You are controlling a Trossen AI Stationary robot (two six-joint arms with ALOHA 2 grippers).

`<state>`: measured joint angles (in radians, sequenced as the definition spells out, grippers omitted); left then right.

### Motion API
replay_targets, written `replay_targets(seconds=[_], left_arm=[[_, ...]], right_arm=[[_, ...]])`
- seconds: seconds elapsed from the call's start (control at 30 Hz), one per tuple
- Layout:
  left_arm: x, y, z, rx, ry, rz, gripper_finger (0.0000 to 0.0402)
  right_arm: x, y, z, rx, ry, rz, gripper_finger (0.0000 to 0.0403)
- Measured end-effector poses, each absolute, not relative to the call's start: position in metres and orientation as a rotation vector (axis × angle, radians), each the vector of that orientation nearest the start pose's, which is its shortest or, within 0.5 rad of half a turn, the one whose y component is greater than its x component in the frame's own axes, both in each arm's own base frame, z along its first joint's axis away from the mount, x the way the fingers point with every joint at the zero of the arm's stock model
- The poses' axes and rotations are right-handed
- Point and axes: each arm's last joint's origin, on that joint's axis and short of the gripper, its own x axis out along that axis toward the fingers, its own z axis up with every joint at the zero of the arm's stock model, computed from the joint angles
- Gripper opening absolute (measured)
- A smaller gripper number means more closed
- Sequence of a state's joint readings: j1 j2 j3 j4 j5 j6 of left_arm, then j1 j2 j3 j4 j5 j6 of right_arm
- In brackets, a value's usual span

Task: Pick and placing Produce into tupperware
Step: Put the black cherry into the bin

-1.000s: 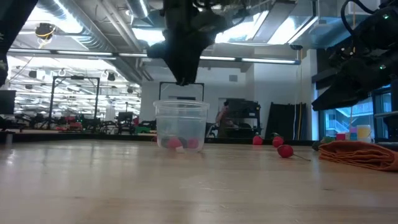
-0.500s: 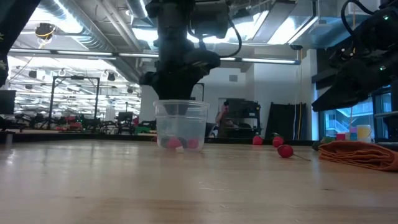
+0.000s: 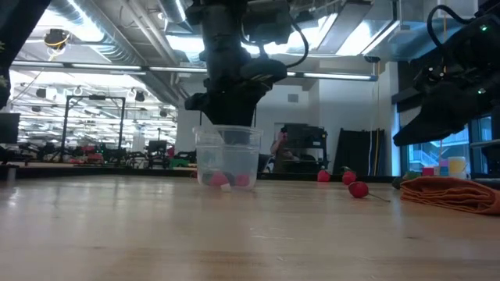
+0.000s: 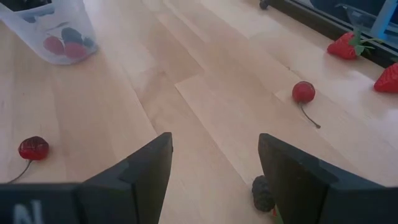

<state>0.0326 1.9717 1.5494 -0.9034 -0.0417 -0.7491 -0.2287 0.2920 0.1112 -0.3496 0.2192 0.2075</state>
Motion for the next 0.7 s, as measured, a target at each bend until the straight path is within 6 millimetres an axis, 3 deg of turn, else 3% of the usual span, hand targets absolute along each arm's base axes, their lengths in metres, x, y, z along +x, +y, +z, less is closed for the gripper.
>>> replay_targets(seconds=[0.57, 0.7], left_arm=[[0.3942, 0.0154, 0.2071, -0.632, 1.237, 0.555, 0.0124], [0.3941, 0.0165, 0.2071, -0.636, 1.238, 0.554, 0.0146]], right_arm=[[0.0993, -0.0296, 0.1487, 0.202, 0.454, -0.488, 0.0240], [0.1003, -0.0298, 0.1505, 0.201, 0.432, -0.487, 0.0240]])
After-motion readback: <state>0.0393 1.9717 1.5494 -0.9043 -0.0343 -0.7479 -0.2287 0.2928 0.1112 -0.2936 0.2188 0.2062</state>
